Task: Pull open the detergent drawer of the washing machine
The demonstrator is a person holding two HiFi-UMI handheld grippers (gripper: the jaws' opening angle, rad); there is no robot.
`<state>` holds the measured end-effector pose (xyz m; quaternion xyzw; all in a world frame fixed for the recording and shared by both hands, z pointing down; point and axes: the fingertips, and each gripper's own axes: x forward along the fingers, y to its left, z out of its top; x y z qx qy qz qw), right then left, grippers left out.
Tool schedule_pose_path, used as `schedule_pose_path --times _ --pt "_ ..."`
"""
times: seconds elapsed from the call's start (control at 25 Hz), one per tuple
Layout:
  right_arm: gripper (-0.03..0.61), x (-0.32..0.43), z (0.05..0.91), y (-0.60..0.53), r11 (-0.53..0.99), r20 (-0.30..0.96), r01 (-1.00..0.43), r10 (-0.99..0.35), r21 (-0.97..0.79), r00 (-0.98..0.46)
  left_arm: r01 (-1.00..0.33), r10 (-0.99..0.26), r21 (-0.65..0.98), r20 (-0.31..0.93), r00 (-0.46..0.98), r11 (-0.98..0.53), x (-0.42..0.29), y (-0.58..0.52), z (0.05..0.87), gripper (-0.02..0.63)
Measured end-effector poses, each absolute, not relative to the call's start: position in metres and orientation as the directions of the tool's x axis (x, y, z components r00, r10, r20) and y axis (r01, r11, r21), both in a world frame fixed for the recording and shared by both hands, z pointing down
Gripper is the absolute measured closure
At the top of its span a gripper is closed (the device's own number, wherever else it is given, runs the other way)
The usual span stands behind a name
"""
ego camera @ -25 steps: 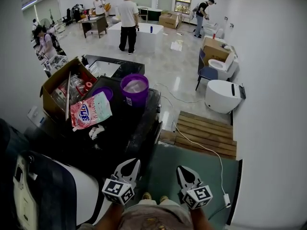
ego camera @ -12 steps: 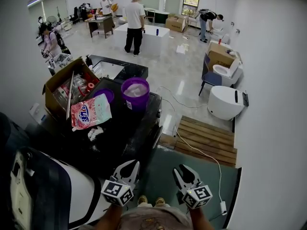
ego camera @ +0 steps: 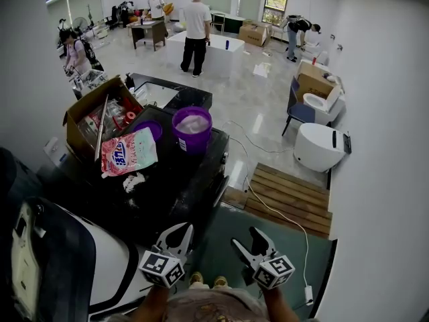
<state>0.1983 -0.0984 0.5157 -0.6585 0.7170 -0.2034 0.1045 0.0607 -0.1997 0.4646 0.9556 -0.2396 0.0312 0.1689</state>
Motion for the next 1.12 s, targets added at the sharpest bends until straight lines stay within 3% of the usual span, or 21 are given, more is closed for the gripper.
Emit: schedule_pose_path --times 0.16,0.28,0.6,1.12 --pt "0.176 0.193 0.516 -0.108 0.089 0.065 -0.825 -0.986 -0.558 -0.15 -0.493 -0.471 0.308 0.148 0.87 -0.814 0.052 -0.201 0.467 0.592" --pt "0.155 0.186 0.525 -0.117 0.122 0.062 -0.791 -0.978 -0.599 -0.197 -0.514 -0.491 0.307 0.154 0.858 -0.801 0.044 -0.204 0.469 0.592" --pt "0.15 0.161 0.556 -0.144 0.167 0.055 -0.63 -0.946 -0.758 -0.318 -0.575 -0.548 0.3 0.176 0.818 -0.762 0.018 -0.21 0.472 0.592" --pt "0.15 0.115 0.627 -0.193 0.186 0.062 -0.459 -0.878 -0.869 -0.474 -0.667 -0.641 0.284 0.19 0.743 -0.689 -0.021 -0.226 0.475 0.592"
